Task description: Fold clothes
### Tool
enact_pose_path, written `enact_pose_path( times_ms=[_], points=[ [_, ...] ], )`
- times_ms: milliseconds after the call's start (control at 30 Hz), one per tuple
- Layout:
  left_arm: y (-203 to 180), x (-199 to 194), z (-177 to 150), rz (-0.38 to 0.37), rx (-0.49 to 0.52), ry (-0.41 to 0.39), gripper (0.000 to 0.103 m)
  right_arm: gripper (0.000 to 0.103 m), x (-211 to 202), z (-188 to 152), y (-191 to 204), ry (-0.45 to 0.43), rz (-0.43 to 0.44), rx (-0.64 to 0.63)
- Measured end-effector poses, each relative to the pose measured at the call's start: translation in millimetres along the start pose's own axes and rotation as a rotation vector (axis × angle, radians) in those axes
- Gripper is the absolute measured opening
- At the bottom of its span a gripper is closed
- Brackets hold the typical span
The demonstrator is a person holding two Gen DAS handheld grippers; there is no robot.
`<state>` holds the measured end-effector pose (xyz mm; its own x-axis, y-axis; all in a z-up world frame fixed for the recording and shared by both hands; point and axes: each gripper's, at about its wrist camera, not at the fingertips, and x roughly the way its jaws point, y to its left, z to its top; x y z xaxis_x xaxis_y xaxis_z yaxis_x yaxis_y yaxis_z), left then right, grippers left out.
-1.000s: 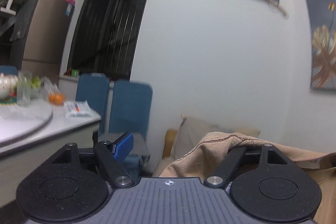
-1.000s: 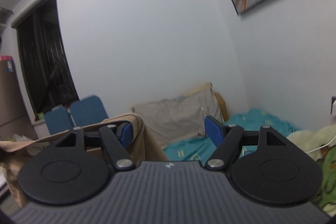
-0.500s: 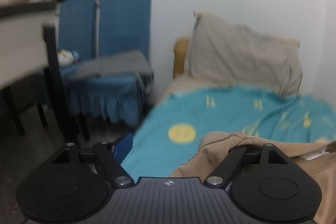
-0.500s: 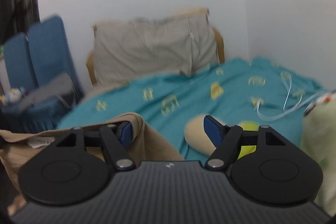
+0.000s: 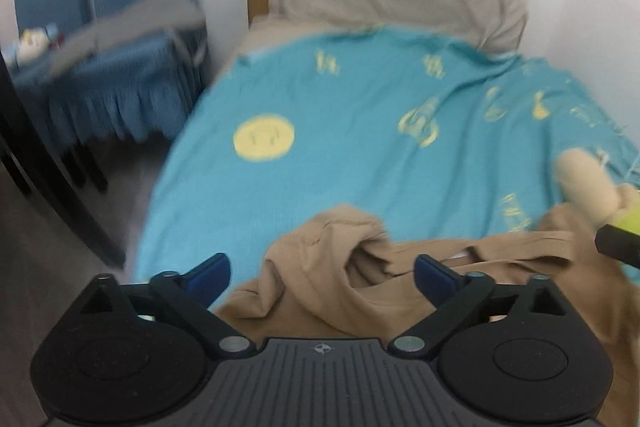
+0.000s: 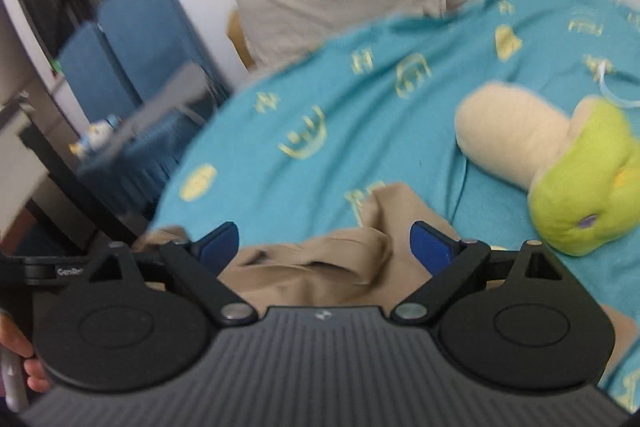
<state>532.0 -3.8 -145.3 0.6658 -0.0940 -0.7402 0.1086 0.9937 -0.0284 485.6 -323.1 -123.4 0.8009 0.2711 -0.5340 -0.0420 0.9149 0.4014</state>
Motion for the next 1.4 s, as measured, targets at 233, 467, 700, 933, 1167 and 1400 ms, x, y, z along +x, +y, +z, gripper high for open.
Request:
enact_pose_path(
  times_ms=[233, 467, 700, 933, 1167, 1400],
  points=[
    [-8.8, -137.8, -39.6, -0.049, -0.033, -0.164, 0.102, 0.094, -134.1, -29.1, 44.7, -0.118, -0.003, -0.023],
    [-3.3, -261.8, -127.4, -0.085, -0.142, -0.239, 0.101, 0.094, -259.1, -82.8, 74.9, -0.158, -0.008, 0.002],
    [25.4, -315.2, -214.5, -0.137, -0.291, -0.228, 0.101, 0.094, -304.5, -121.3, 68.3, -0.171, -0.035, 0.015],
    [77.3, -265.4, -232.2, -0.123, -0.537, -0.119, 0.093, 0.094, -324.4, -141.6, 46.7, -0.197, -0.033, 0.092],
    [94.7, -175.2, -211.6, -0.023, -0.589, -0.099, 0.079, 0.094, -303.3, -138.5, 35.2, -0.159, -0.015, 0.103],
    [104.8, -105.7, -190.1, 0.041, -0.568, -0.101, 0.064, 0.094, -254.3, -125.8, 33.0, -0.146, -0.018, 0.11]
  ],
)
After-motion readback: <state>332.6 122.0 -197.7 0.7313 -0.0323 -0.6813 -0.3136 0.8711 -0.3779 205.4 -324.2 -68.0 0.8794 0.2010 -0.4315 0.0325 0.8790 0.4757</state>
